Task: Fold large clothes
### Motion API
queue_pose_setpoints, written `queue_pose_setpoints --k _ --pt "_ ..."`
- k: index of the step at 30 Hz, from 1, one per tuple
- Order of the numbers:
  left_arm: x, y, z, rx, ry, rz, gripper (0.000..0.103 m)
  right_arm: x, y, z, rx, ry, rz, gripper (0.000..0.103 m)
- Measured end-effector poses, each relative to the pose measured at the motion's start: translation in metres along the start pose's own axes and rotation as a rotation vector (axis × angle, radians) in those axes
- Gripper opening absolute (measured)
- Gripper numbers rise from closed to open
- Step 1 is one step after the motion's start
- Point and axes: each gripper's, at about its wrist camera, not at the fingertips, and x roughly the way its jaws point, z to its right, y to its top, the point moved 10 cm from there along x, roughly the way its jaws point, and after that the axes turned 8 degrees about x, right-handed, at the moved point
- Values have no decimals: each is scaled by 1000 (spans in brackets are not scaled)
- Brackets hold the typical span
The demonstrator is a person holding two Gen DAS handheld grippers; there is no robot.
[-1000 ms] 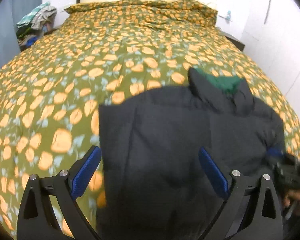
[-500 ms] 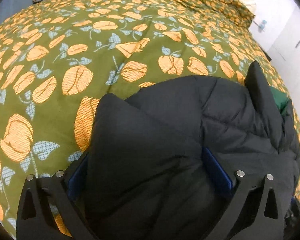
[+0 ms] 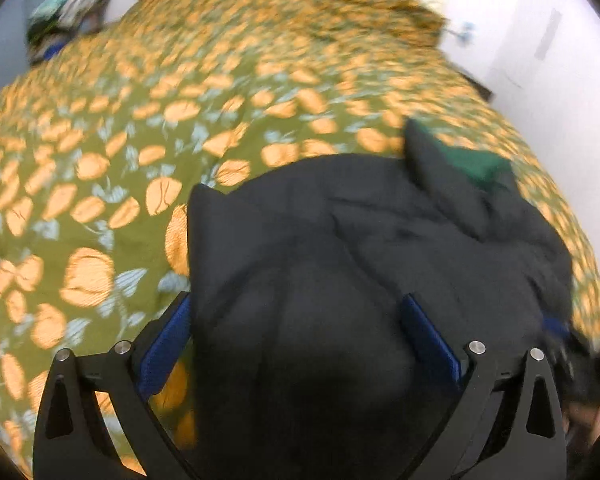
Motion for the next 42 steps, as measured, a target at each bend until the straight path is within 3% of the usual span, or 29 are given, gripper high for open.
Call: queue_pose_setpoints --k 2,5,9,13,18,22,26,33,38,42 --pt "-9 -14 6 39 -6 -2 101 0 0 0 0 0 1 66" --pt "10 -42 2 68 26 -69 103 0 0 -1 -1 -2 1 66" --pt "30 -54 -6 -57 -64 -76 103 0 -1 -2 -7 -14 -2 66" --pt "26 -54 -3 -43 -38 -59 103 1 -1 -2 -15 -28 -4 66" --pt "-9 -58 11 8 13 -54 101 2 1 -4 -26 -46 -10 67" --pt "-52 -71 40 107 -24 -18 102 -13 5 -11 -53 -94 -44 68" --pt "-72 -102 73 206 -52 -50 102 -50 -2 -22 -83 -116 -64 68" --pt "-84 -159 102 294 -21 -117 102 -109 -73 -48 -208 -110 -170 68" --pt "-94 -189 105 282 -37 -177 102 -125 -148 -60 -176 -65 -290 68" --pt "-104 -205 105 289 -24 -203 102 -129 -169 -55 -123 -88 -278 68"
